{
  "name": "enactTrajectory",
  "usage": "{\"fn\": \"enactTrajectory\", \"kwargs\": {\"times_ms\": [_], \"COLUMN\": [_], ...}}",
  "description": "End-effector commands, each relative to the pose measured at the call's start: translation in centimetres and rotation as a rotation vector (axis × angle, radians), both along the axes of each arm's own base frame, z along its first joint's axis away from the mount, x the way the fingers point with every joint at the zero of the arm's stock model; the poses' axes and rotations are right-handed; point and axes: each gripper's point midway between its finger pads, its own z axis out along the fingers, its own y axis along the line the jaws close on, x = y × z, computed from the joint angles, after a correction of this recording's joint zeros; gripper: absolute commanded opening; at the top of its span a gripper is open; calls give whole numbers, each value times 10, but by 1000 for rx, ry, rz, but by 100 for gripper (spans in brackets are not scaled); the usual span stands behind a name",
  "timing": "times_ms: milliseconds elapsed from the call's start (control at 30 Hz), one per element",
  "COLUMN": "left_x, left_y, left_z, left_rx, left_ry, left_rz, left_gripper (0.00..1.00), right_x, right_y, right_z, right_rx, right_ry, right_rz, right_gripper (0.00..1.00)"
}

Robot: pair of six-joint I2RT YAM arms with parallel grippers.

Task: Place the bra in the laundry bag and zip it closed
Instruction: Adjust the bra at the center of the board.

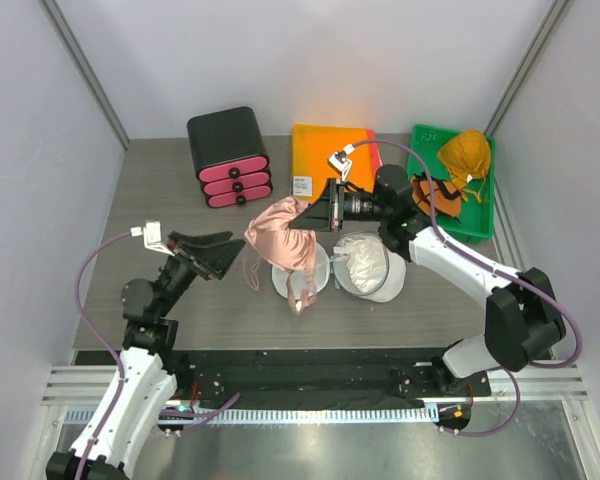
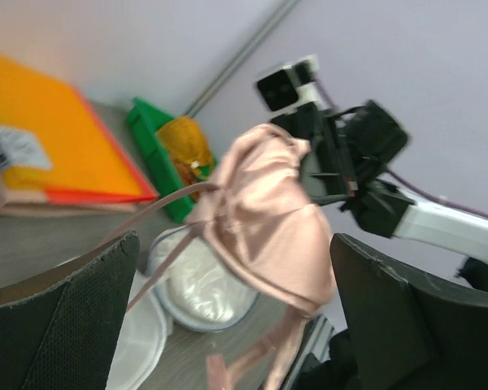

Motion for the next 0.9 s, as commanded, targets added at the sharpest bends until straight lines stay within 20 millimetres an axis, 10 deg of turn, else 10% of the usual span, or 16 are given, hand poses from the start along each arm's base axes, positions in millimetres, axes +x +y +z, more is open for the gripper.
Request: {"fn": "enactTrajectory", "kwargs": {"times_ms": [0, 467, 667, 867], "left_x": [-54, -91, -111, -113], "left_y": [-14, -44, -93, -95], "left_z": [75, 104, 108, 109], "left_rx": [-10, -22, 33, 24], "left_ry": [-304, -441, -472, -483], "left_rz": [-166, -404, -662, -649], "left_gripper": [100, 100, 100, 100], "right_x": [-26, -86, -96, -103], "right_y": [-12, -39, -28, -23], "right_z": [52, 150, 163, 165], "right_rx": [47, 196, 208, 184], "right_ry": [-101, -140, -147, -163], "right_rz": [62, 148, 165, 179], "right_gripper": [1, 1, 1, 1]}}
